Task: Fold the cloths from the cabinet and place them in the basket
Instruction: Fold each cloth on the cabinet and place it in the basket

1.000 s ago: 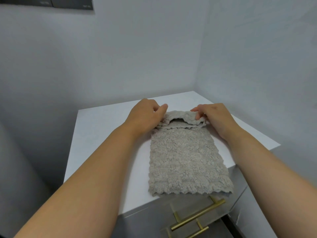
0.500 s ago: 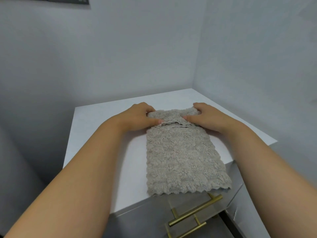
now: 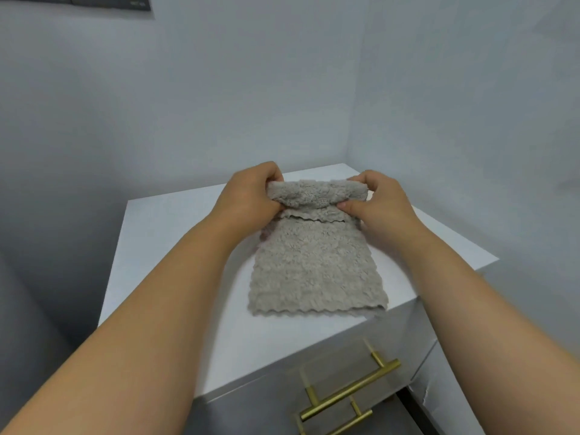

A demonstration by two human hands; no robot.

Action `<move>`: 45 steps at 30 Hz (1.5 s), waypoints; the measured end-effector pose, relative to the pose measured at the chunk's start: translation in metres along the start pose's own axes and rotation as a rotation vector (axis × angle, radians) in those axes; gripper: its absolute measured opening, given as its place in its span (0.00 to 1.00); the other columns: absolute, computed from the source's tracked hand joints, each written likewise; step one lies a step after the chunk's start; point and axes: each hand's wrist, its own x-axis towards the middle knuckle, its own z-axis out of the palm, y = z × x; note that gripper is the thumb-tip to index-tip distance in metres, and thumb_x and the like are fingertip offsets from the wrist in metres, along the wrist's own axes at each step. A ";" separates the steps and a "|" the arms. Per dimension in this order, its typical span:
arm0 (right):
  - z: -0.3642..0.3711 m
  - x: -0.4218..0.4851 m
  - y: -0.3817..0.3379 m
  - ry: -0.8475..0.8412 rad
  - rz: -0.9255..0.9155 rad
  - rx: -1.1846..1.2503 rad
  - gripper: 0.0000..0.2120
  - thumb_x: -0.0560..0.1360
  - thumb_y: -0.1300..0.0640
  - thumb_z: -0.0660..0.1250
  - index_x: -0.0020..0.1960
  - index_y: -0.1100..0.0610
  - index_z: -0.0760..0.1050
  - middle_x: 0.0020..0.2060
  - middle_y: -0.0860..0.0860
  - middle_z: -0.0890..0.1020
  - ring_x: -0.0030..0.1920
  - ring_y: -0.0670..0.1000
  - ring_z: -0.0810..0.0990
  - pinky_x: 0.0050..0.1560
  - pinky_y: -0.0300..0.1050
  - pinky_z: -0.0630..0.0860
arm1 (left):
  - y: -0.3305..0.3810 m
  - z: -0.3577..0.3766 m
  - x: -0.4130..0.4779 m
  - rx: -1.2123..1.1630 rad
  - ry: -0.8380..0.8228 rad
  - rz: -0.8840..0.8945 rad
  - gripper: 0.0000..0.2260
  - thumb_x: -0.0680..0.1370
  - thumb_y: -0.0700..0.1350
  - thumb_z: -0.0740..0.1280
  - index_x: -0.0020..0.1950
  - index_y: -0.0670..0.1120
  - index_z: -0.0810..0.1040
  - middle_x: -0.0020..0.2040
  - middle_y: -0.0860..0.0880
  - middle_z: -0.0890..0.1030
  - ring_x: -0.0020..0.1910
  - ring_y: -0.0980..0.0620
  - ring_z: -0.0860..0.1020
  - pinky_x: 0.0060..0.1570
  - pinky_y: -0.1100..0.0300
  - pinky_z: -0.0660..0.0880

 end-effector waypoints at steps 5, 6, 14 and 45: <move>-0.004 0.001 -0.012 0.024 -0.080 -0.130 0.13 0.67 0.64 0.76 0.45 0.57 0.73 0.52 0.50 0.79 0.47 0.48 0.77 0.42 0.30 0.72 | -0.005 0.003 -0.005 0.020 0.050 0.064 0.08 0.71 0.33 0.67 0.44 0.44 0.72 0.40 0.49 0.75 0.37 0.51 0.69 0.35 0.57 0.65; -0.007 -0.001 -0.015 0.007 -0.079 -0.158 0.13 0.67 0.64 0.76 0.43 0.55 0.72 0.53 0.51 0.80 0.50 0.50 0.78 0.45 0.36 0.73 | -0.004 0.002 -0.009 0.016 0.042 0.065 0.08 0.71 0.32 0.66 0.44 0.43 0.72 0.40 0.49 0.75 0.36 0.51 0.69 0.34 0.58 0.65; -0.007 -0.020 -0.031 -0.142 -0.115 -0.345 0.16 0.68 0.65 0.72 0.36 0.50 0.67 0.57 0.52 0.78 0.57 0.53 0.75 0.54 0.44 0.70 | -0.002 -0.004 -0.040 0.072 0.031 0.110 0.08 0.69 0.32 0.63 0.44 0.43 0.71 0.40 0.53 0.71 0.42 0.48 0.71 0.40 0.53 0.68; -0.014 -0.046 -0.024 -0.287 0.165 -0.240 0.28 0.72 0.61 0.71 0.69 0.55 0.65 0.54 0.49 0.75 0.52 0.48 0.75 0.50 0.38 0.71 | -0.013 -0.007 -0.044 -0.295 -0.244 -0.285 0.24 0.70 0.45 0.76 0.65 0.49 0.75 0.58 0.53 0.78 0.56 0.54 0.75 0.56 0.62 0.69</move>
